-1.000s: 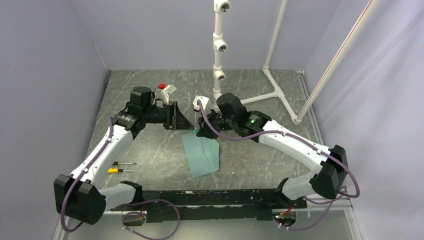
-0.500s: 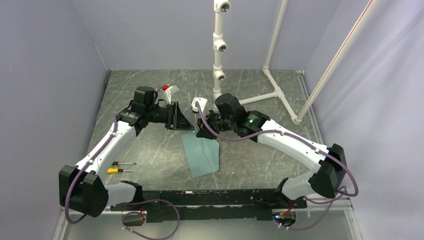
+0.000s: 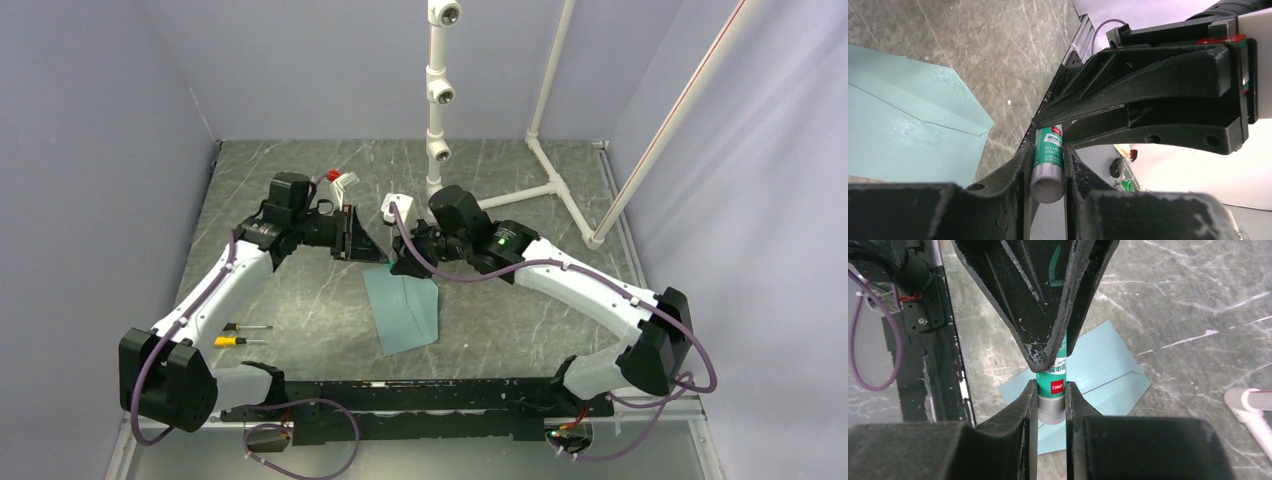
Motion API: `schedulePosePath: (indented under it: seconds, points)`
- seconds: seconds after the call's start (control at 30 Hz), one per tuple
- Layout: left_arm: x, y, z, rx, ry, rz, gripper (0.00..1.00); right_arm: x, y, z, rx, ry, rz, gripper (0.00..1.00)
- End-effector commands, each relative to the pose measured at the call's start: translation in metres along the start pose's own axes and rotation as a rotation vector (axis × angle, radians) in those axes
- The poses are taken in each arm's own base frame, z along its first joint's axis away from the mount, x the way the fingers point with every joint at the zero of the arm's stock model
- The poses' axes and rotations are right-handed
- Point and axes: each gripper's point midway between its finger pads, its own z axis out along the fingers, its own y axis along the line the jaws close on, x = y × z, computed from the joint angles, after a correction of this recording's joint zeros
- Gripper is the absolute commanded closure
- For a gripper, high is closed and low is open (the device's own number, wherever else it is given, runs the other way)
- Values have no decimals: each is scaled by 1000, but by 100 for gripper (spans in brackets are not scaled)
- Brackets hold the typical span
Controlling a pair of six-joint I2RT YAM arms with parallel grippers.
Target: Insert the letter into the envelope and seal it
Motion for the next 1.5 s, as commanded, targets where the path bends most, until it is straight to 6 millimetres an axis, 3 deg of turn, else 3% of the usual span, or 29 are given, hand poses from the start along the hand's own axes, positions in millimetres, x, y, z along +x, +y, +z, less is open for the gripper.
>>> schedulePosePath:
  seconds: [0.0, 0.1, 0.17, 0.23, 0.33, 0.4, 0.53, 0.7, 0.97, 1.2, 1.47]
  points:
    - [-5, -38, -8, 85, 2, 175, 98, -56, -11, -21, 34, -152, 62, 82]
    - [-24, -47, -12, 51, -74, 217, 98, -77, -21, -58, -20, -306, 207, 40]
    - [-41, -54, -13, 41, -144, 211, 98, -91, -33, -85, -31, -437, 318, 24]
    - [-60, -64, -14, 49, -224, 180, 98, -101, -47, -107, -15, -525, 453, 18]
    - [-86, -82, -18, 89, -331, 115, 98, -112, -60, -117, -5, -583, 706, 18]
    - [-98, -90, -20, 104, -370, 63, 97, -110, -63, -112, -29, -604, 882, 20]
    - [-111, -95, -20, 123, -396, -46, 98, -117, -51, -110, -204, -682, 1048, 20]
    - [-119, -106, -20, 190, -400, -114, 97, -121, -43, -109, -295, -689, 1052, 23]
    - [-118, -115, -23, 227, -393, -128, 98, -138, -32, -121, -390, -741, 987, 48]
    - [-116, -130, -26, 282, -373, -88, 98, -142, -33, -121, -411, -767, 994, 53]
    - [-113, -128, -26, 269, -368, -82, 98, -149, -32, -121, -439, -764, 985, 61]
